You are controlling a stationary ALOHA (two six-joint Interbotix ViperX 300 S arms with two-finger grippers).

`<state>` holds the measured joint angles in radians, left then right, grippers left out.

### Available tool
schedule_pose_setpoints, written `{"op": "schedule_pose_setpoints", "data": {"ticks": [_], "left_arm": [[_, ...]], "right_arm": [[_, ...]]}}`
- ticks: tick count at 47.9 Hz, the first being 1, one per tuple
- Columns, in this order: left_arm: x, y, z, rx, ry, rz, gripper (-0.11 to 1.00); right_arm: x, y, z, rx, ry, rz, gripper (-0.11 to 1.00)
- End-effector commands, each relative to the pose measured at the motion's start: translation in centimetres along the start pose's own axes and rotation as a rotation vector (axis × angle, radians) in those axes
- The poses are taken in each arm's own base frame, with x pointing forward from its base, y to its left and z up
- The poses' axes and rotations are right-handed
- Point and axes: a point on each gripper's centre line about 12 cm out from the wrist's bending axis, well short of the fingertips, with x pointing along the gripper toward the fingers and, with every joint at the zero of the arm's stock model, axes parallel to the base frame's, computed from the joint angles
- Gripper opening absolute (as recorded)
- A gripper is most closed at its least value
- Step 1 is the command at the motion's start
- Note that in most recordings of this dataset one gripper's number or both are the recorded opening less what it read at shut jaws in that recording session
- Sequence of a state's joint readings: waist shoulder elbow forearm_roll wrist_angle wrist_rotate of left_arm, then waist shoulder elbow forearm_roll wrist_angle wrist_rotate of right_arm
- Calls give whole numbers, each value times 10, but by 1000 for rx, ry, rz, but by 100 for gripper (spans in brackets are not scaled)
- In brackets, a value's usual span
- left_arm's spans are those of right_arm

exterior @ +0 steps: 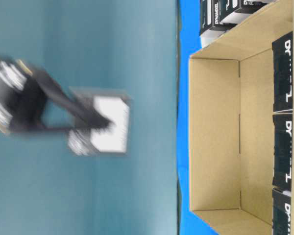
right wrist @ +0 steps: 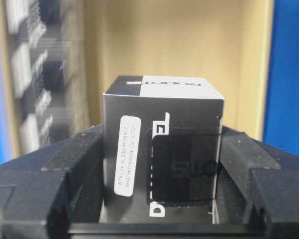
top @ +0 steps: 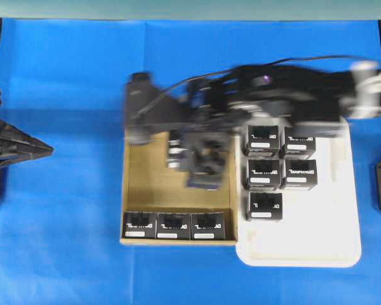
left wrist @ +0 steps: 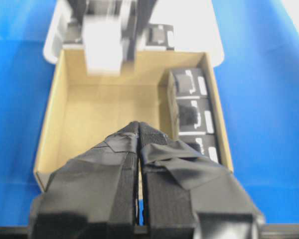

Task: Pick the box from inside the cardboard box.
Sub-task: 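Lift the black box out and carry it right to the white tray, then lower the black box into the tray's empty bottom-right slot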

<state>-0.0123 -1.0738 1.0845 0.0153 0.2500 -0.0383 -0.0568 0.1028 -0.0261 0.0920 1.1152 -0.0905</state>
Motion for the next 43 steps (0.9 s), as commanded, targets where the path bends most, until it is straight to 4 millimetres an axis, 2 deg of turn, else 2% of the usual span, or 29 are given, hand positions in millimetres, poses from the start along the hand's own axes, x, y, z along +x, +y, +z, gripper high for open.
{"op": "schedule_pose_setpoints", "data": {"ticks": [1, 8, 19, 25, 34, 43], "left_arm": [[0, 0, 9, 0, -23, -2, -2], [0, 0, 10, 0, -23, -2, -2], [0, 0, 10, -1, -26, -2, -2], [0, 0, 10, -2, -25, 0, -2], [0, 0, 10, 0, -25, -2, -2], [0, -1, 11, 0, -28, -2, -2]], "right_arm": [[-17, 9, -18, 0, 1, 21, 62], [-26, 24, -60, 57, 43, 48, 62], [-23, 48, -123, 109, 78, 65, 62], [-23, 55, -147, 112, 46, 77, 62], [0, 60, -189, 108, 95, 76, 62], [25, 62, -211, 98, 97, 73, 62]]}}
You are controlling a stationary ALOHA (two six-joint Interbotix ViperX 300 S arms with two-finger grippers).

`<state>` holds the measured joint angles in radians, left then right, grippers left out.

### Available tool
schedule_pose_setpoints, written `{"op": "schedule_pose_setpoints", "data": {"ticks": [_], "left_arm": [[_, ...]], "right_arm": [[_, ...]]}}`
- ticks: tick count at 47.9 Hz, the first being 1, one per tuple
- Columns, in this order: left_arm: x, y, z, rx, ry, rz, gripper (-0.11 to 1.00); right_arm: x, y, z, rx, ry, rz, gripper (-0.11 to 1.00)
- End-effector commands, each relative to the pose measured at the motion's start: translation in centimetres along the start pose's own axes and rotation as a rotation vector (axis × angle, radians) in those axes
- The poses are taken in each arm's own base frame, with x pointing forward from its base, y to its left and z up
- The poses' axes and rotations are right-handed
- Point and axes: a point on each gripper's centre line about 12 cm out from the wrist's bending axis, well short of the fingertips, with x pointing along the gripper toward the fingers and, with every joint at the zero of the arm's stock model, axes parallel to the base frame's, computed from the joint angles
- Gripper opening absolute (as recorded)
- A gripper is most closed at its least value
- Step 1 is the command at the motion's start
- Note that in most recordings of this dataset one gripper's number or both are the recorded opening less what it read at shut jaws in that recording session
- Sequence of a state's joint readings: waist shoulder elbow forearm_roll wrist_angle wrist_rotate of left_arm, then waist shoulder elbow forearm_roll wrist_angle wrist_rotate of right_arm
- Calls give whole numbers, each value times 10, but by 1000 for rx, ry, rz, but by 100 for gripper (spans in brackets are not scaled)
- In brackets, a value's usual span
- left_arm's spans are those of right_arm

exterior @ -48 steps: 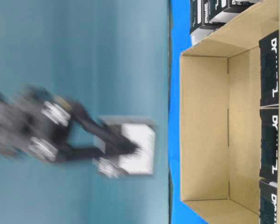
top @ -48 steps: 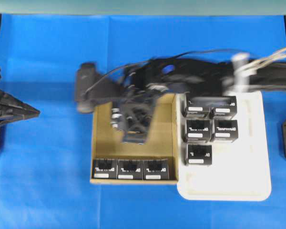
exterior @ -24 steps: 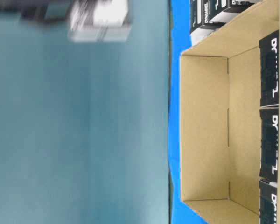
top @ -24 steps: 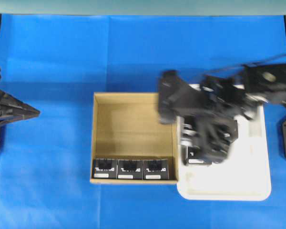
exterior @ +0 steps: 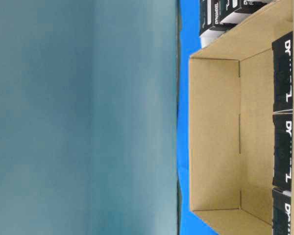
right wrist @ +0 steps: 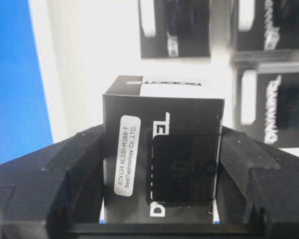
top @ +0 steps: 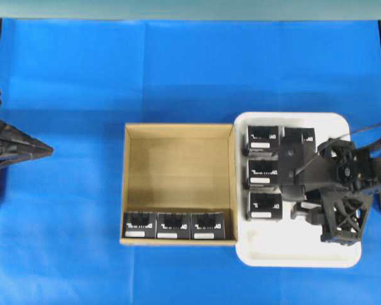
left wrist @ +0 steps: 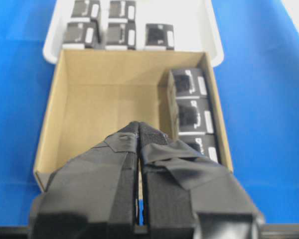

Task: Pick the box from inside the cardboard box.
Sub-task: 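Lower the black box into the tray's empty bottom-right slot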

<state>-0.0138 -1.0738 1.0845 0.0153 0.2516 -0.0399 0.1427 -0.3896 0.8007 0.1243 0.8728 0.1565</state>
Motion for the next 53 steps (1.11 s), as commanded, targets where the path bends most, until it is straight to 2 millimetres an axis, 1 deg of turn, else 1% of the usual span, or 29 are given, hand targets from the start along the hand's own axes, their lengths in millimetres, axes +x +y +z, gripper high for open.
{"op": "schedule_pose_setpoints", "data": {"ticks": [1, 8, 15, 33, 39, 53], "left_arm": [[0, 0, 10, 1, -28, 0, -2], [0, 1, 10, 3, -25, 6, -2], [0, 1, 10, 1, -25, 9, -2], [0, 3, 10, -2, -25, 14, -2], [0, 3, 10, -2, -25, 14, -2], [0, 3, 10, -2, -25, 14, -2]], "right_arm": [[9, 1, -5, -9, -15, 5, 62], [25, -2, -16, -10, -12, 1, 62], [36, -5, -22, -10, -28, -1, 62], [64, -8, -18, -12, -36, -15, 62], [68, -9, -20, -9, -28, -20, 62], [69, -10, -18, -24, -44, -25, 62]]}}
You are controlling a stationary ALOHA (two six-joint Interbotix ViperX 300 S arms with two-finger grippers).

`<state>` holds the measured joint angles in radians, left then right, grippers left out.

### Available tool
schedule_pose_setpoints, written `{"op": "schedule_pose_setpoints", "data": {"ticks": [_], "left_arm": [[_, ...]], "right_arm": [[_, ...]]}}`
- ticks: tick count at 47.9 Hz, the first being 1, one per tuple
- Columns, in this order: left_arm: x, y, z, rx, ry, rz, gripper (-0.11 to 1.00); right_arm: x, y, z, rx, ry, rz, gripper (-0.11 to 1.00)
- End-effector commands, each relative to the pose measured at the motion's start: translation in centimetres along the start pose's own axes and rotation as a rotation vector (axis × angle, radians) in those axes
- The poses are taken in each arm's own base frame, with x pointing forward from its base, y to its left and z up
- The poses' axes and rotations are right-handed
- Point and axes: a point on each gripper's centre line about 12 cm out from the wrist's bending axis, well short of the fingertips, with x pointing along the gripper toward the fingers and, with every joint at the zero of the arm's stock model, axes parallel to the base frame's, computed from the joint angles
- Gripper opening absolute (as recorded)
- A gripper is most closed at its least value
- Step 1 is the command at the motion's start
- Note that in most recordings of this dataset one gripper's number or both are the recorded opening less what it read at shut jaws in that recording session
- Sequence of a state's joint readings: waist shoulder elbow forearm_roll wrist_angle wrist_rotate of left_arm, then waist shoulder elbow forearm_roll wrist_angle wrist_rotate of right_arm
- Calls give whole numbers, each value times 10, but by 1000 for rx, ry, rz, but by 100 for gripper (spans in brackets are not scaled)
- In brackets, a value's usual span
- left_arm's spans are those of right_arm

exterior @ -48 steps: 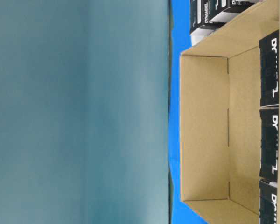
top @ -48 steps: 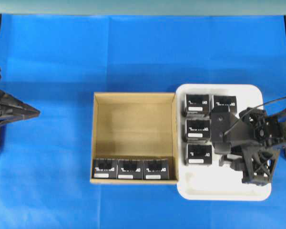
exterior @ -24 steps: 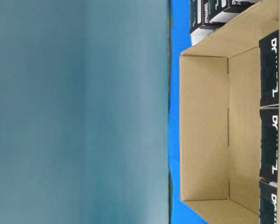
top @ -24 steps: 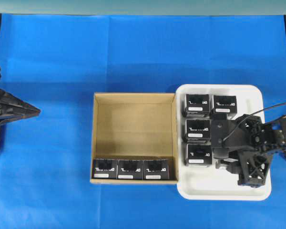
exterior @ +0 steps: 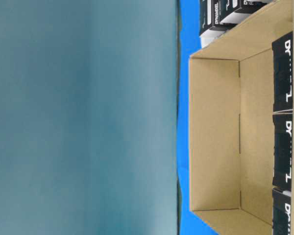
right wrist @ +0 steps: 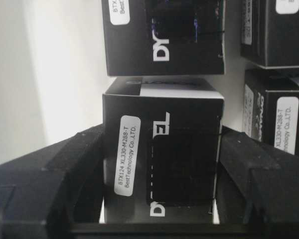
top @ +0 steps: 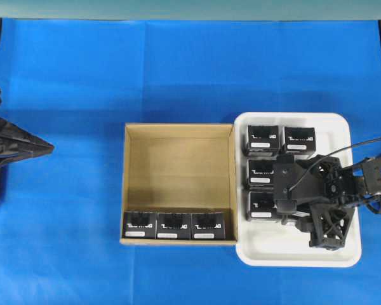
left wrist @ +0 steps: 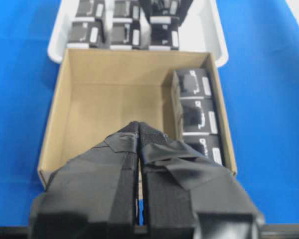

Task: Pick the box from inside the cardboard box.
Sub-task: 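Lower the black box into the tray's empty bottom-right slot, then open the right gripper and raise it away from the tray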

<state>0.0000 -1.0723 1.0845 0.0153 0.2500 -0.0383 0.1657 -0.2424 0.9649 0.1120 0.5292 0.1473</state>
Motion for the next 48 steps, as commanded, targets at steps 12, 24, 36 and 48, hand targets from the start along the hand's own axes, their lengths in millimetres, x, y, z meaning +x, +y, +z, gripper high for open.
{"op": "schedule_pose_setpoints", "data": {"ticks": [12, 24, 36, 48], "left_arm": [[0, 0, 11, -2, -26, 1, -2], [0, 0, 12, -2, -29, 1, -2], [0, -1, 12, 0, -28, -2, -2], [0, -1, 12, 0, -29, -2, -2]], "right_arm": [[3, 0, 2, -3, -1, -4, 62], [3, -1, 3, 6, 5, -7, 69], [3, -1, 5, 7, 2, -6, 84], [3, 0, 7, 7, 0, -6, 84]]}}
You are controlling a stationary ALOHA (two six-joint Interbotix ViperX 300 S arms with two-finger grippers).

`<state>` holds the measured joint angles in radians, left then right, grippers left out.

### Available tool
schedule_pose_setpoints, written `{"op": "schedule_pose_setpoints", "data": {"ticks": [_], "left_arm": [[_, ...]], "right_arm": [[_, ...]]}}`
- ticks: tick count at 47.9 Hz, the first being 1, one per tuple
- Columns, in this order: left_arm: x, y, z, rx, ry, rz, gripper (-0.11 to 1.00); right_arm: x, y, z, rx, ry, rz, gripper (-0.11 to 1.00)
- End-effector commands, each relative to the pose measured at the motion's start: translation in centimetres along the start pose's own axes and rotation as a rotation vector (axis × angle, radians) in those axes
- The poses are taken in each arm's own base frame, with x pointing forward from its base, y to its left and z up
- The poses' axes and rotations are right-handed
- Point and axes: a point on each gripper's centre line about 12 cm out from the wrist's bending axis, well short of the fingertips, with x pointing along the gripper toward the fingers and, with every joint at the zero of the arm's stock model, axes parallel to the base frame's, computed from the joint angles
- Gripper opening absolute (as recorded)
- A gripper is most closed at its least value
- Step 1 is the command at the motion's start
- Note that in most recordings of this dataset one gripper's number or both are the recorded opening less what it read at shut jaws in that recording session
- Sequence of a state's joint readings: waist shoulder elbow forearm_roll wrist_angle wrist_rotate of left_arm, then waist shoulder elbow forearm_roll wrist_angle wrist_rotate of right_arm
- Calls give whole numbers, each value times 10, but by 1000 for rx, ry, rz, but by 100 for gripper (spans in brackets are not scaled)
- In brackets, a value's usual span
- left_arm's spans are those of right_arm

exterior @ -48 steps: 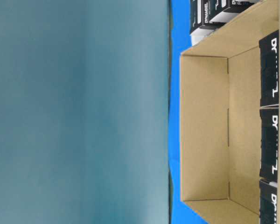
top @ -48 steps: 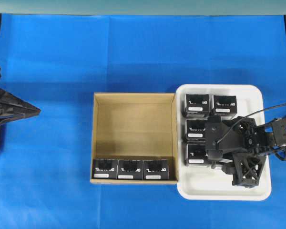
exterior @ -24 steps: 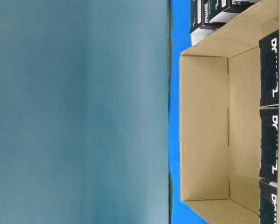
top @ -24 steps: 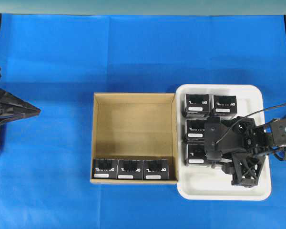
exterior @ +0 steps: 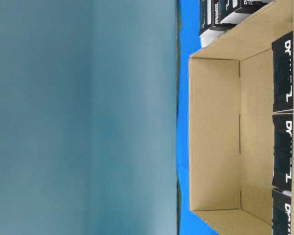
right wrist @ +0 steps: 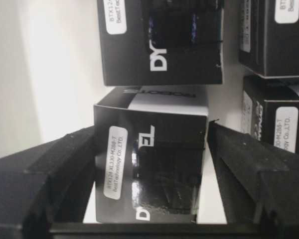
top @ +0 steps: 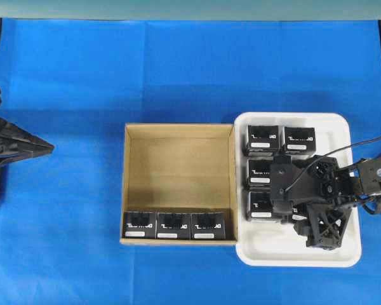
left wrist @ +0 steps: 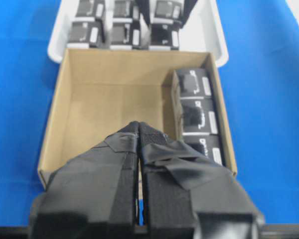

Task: Pick the box from inside the cardboard box.
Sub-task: 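Open the right gripper and raise it away from the tray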

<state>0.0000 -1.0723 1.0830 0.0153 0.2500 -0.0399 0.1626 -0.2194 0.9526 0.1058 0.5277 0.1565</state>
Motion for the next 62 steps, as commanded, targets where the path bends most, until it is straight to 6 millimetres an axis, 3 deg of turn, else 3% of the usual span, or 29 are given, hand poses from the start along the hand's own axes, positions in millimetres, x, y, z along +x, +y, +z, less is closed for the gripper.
{"op": "schedule_pose_setpoints", "data": {"ticks": [1, 18, 28, 34, 47, 62], "left_arm": [[0, -1, 12, 2, -29, -2, -2], [0, -1, 12, 2, -29, -3, -2], [0, -1, 12, 3, -29, -5, -2], [0, -1, 12, 3, -29, -6, -2], [0, -2, 11, 4, -27, -9, -2], [-1, -2, 15, 6, -61, -9, -2]], "right_arm": [[0, 0, 3, 0, -6, 0, 84], [-14, 3, 12, 1, -63, 15, 86], [-30, -1, 19, 20, -112, 20, 97], [-49, -2, 24, 29, -137, 25, 97], [-117, -1, 33, 32, -333, 64, 97], [-153, -3, 36, 12, -689, 106, 97]]}}
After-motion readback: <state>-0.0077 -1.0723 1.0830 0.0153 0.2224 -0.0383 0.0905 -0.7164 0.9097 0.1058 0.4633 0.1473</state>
